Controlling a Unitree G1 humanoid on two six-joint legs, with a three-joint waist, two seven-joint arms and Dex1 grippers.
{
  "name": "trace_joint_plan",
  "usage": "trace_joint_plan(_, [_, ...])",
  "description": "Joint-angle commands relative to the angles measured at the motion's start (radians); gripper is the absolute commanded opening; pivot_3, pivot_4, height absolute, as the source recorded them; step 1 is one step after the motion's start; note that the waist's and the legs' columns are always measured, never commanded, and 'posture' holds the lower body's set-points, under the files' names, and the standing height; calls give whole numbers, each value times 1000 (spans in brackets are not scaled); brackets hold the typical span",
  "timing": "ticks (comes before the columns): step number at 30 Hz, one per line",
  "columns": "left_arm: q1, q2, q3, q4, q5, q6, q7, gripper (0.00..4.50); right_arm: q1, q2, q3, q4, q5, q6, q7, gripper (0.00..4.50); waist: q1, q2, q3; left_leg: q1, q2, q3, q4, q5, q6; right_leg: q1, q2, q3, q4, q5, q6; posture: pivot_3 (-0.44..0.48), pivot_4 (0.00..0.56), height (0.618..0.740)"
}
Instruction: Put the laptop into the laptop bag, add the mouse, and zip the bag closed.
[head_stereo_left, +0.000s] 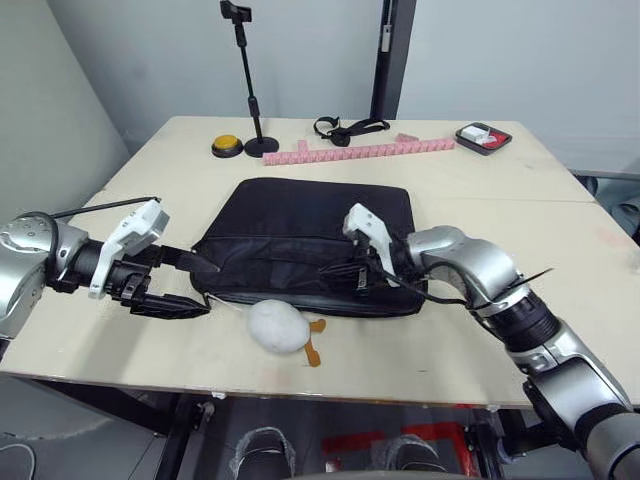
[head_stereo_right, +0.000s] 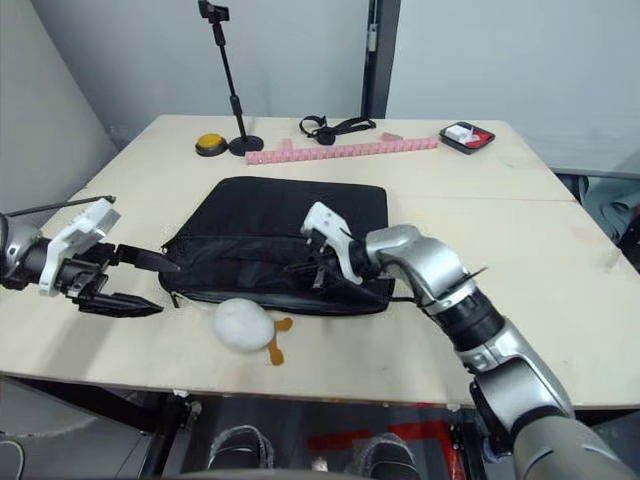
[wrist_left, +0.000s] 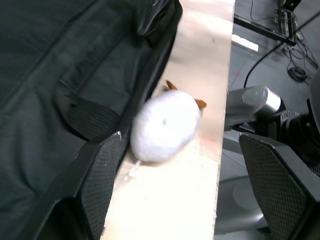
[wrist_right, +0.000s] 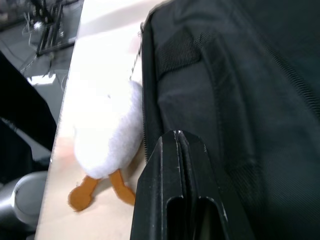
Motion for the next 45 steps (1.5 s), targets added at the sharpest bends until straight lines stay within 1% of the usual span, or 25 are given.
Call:
trace_joint_plan(1, [103,-39,54,-105,18,-64,23,3929,-66,41,37,101,-75,-34,-2,81,-5,0,0,0,0,0,0,0,0,0,0,0,0,0,0,0,150,739])
trace_joint_plan(3, [154,-67,63,-137,35,-87,48,3929,-86,60,42,166,-109,-46,-6,81,-10,0,0,1,0,0,0,0,0,0,0,0,1,0,0,0,150,739])
trace_joint_plan(7, [210,-114,68,-174,61,-127,80,3929,-100,80,-5,164,-87,-34,24,81,-7,0,0,1,1,-1,1,0,-1,0,1,0,3,0,0,0,150,739])
trace_joint_plan(9, [213,-139,60,-177,63,-134,101,3929,-109,88,-27,164,-78,-17,28,81,-8,0,0,1,1,-1,3,0,-1,1,1,1,5,0,0,0,150,739])
trace_joint_plan(15, [204,-195,25,-177,93,-153,130,3929,-109,99,27,217,-173,-21,-4,81,-10,-1,0,3,1,-1,4,0,-1,1,2,1,8,0,0,0,150,739])
trace_joint_plan(20, [179,-251,-34,-166,141,-188,158,3929,-100,106,84,245,-252,-13,-31,81,-11,-1,-2,5,1,-1,5,0,-1,3,2,2,8,0,0,0,150,739])
trace_joint_plan(24, [158,-291,-92,-133,218,-256,178,3929,-95,112,75,234,-255,2,-24,81,-12,-1,-2,11,1,0,4,0,-1,7,2,3,9,0,0,0,150,739])
trace_joint_plan(28, [116,-342,-159,-52,306,-321,211,3929,-98,108,66,224,-249,14,-11,81,-11,-1,-2,13,1,0,4,0,-1,8,2,4,11,0,0,0,150,739])
trace_joint_plan(32, [73,-394,-176,-4,325,-351,236,3929,-92,100,67,211,-250,14,-3,81,-10,-1,-2,13,1,0,5,1,-1,8,2,4,11,0,0,0,150,739])
trace_joint_plan(35, [73,-413,-210,27,371,-398,243,3929,-85,96,66,201,-251,21,-6,81,-10,-1,-2,13,1,0,5,1,-1,8,2,4,11,0,0,0,150,739])
trace_joint_plan(37, [81,-423,-225,31,381,-415,241,3929,-80,93,64,193,-249,27,-8,81,-9,-1,-2,12,1,0,4,1,-1,8,2,4,10,0,0,0,150,739])
trace_joint_plan(40, [84,-441,-234,36,370,-391,248,3118,-75,87,62,178,-246,36,-9,0,-5,-2,-3,12,1,0,4,1,-1,8,2,4,10,0,0,0,150,739])
trace_joint_plan(45, [65,-491,-248,86,423,-448,299,1339,-62,67,61,144,-243,62,-10,0,2,-1,-4,13,1,1,4,1,-1,8,2,4,10,0,0,0,150,739])
